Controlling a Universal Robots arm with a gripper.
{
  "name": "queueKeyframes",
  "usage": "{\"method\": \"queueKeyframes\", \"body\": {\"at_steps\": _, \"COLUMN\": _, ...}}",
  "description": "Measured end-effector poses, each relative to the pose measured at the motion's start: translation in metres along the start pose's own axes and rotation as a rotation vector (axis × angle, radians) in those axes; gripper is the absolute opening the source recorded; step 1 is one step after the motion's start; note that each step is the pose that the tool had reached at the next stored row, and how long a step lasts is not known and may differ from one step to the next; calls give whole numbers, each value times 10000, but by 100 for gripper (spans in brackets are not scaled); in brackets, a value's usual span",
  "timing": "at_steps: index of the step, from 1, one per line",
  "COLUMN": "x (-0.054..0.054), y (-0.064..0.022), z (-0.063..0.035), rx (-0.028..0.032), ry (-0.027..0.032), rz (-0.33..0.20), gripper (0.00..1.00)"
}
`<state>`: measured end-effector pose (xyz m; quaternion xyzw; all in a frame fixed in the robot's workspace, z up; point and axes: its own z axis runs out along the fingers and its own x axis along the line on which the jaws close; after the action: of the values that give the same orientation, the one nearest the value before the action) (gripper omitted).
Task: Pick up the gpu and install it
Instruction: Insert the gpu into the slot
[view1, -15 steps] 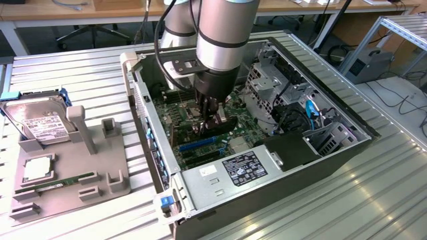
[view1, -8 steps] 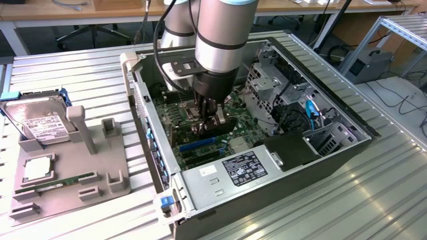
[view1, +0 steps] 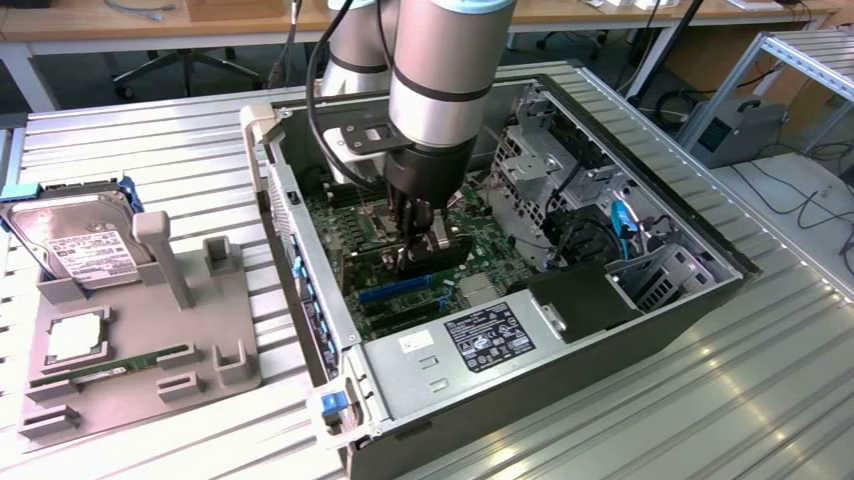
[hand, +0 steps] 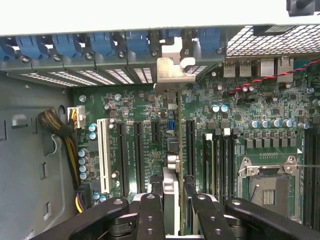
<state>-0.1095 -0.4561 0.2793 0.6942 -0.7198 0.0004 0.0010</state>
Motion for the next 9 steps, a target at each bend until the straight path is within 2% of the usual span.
{"method": "queueKeyframes", "body": {"at_steps": 9, "x": 1, "y": 18, "z": 8, "rx": -1, "ry": 2, "rz": -1, "gripper": 27}}
